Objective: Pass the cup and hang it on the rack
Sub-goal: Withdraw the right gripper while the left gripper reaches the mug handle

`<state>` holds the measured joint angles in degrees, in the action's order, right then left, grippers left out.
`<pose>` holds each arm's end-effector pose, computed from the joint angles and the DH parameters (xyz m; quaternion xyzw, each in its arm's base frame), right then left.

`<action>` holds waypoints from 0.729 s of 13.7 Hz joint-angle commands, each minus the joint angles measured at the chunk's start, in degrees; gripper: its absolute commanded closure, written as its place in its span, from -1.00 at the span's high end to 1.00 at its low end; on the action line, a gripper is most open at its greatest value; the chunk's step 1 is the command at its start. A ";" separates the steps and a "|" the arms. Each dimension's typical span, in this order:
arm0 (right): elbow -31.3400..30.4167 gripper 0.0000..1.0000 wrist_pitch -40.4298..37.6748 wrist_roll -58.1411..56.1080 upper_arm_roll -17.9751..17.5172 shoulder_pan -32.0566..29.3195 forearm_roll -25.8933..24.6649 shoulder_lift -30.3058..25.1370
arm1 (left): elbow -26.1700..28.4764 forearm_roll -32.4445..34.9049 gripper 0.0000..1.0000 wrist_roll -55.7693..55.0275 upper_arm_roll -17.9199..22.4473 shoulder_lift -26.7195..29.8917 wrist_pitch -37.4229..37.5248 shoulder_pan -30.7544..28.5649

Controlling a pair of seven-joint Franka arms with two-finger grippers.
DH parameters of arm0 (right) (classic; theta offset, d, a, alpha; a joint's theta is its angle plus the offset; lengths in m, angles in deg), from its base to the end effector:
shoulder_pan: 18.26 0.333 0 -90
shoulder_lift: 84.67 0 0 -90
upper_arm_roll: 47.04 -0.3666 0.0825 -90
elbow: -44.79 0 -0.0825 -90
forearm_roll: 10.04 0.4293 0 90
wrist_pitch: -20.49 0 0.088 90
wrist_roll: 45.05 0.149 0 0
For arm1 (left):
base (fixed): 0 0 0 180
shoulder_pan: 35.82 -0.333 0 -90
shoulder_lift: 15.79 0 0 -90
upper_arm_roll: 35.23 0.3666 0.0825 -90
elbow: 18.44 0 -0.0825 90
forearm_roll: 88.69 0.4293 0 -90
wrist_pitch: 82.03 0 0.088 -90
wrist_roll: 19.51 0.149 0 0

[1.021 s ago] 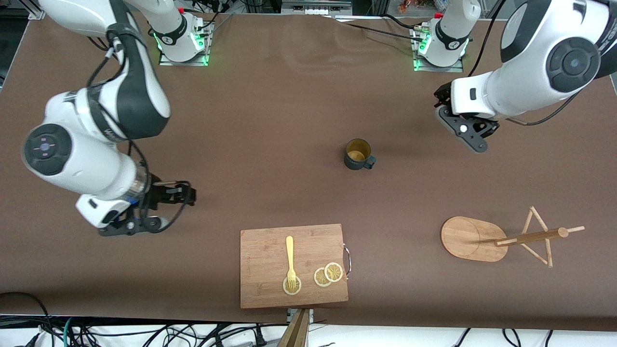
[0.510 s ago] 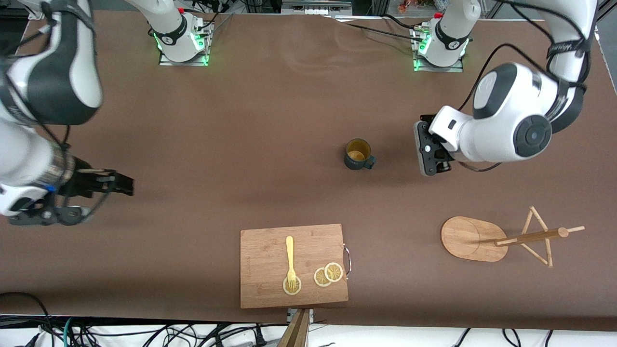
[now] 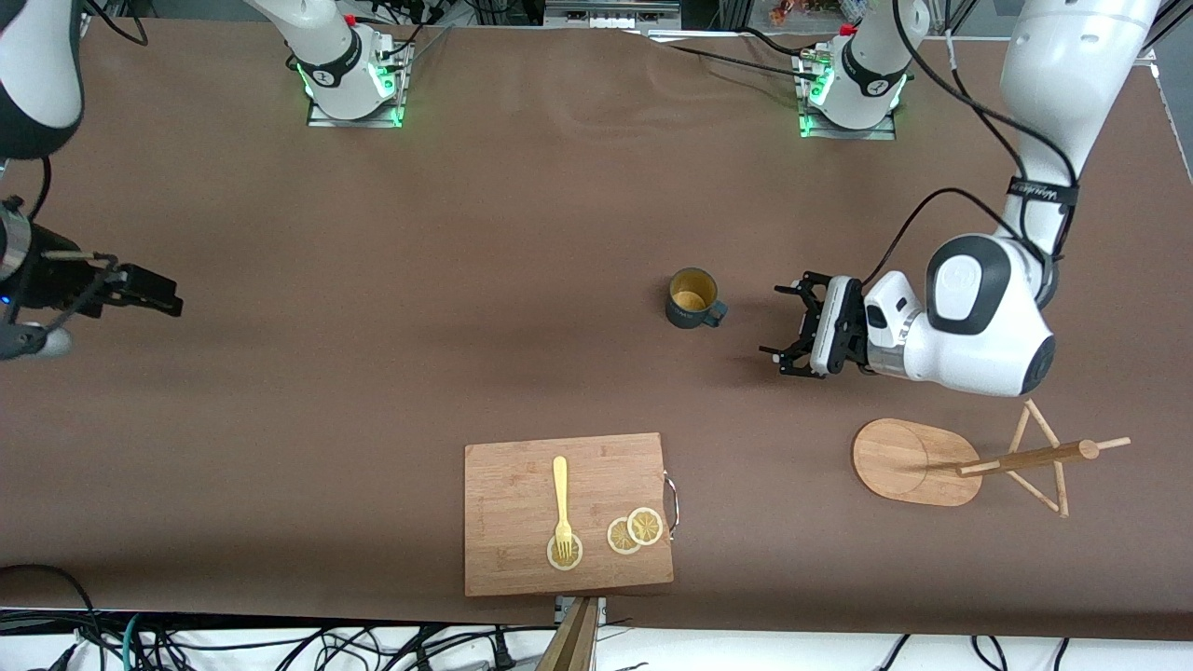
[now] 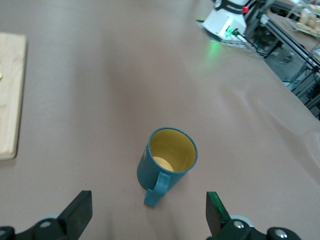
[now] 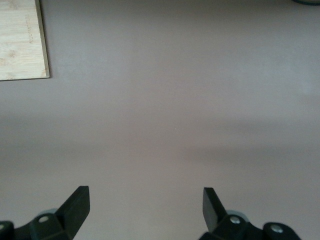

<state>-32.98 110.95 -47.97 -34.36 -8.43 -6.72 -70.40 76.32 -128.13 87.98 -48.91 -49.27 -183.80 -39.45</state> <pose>0.6850 -0.0072 0.5872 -0.9999 -0.0031 0.0107 0.0024 0.6719 -0.1846 0.2630 0.5860 -0.6891 0.1389 0.4029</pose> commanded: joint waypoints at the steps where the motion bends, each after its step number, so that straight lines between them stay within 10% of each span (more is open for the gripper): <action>1: -7.38 1.00 2.08 -0.50 -1.34 -3.14 -0.68 -8.10 | -0.37 -5.01 1.00 12.87 -0.47 -4.03 -0.10 -0.15; 10: -12.76 1.00 -0.19 0.11 -7.58 -7.54 -3.67 -12.87 | 0.33 -14.68 1.00 35.92 -0.38 -14.14 -0.62 0.39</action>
<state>-44.38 111.55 -48.00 -40.12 -14.63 -9.43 -81.96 76.92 -138.81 115.43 -49.44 -60.49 -183.94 -38.65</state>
